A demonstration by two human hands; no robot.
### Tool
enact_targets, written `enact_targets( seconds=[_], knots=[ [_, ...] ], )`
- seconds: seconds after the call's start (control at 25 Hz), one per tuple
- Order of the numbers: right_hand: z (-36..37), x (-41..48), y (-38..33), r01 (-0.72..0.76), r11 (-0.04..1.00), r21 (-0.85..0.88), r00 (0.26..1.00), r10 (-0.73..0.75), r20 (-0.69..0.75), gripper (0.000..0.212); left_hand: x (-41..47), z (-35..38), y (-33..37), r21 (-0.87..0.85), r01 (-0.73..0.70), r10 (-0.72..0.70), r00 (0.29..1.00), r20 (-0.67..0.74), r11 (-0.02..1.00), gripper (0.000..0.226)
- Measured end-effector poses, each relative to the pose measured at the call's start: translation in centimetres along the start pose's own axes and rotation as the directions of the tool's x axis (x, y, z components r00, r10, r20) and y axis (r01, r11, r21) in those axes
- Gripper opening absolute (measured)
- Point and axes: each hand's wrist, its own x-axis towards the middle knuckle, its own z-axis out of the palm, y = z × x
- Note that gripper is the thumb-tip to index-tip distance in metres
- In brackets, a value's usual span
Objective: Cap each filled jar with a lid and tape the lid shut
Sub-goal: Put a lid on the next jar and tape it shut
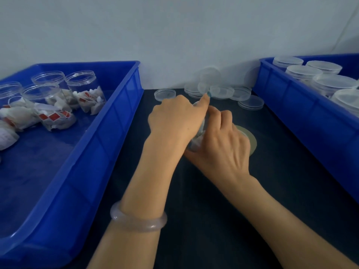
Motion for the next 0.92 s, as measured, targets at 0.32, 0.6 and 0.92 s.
enact_targets(
  seconds=[0.32,0.6,0.92],
  knots=[
    [-2.2,1.8,1.9,-0.375,0.454,0.808,0.862,-0.15,0.484,0.062,-1.4,-2.8,-2.2,-0.638,-0.285,0.429,0.9,0.079,0.716,0.019],
    [-1.4,1.6,2.8,-0.487,0.244,0.839,0.726,-0.42,0.544,0.031,-0.8,-2.7,-3.7,-0.712,-0.349,0.575,0.813,0.093,0.609,0.028],
    [-1.3,3.7,6.6,-0.081,0.943,0.323,0.77,-0.147,0.621,0.086,0.5,-0.1,-5.9,-0.49,-0.48,0.449,0.873,-0.188,0.728,0.024]
  ],
)
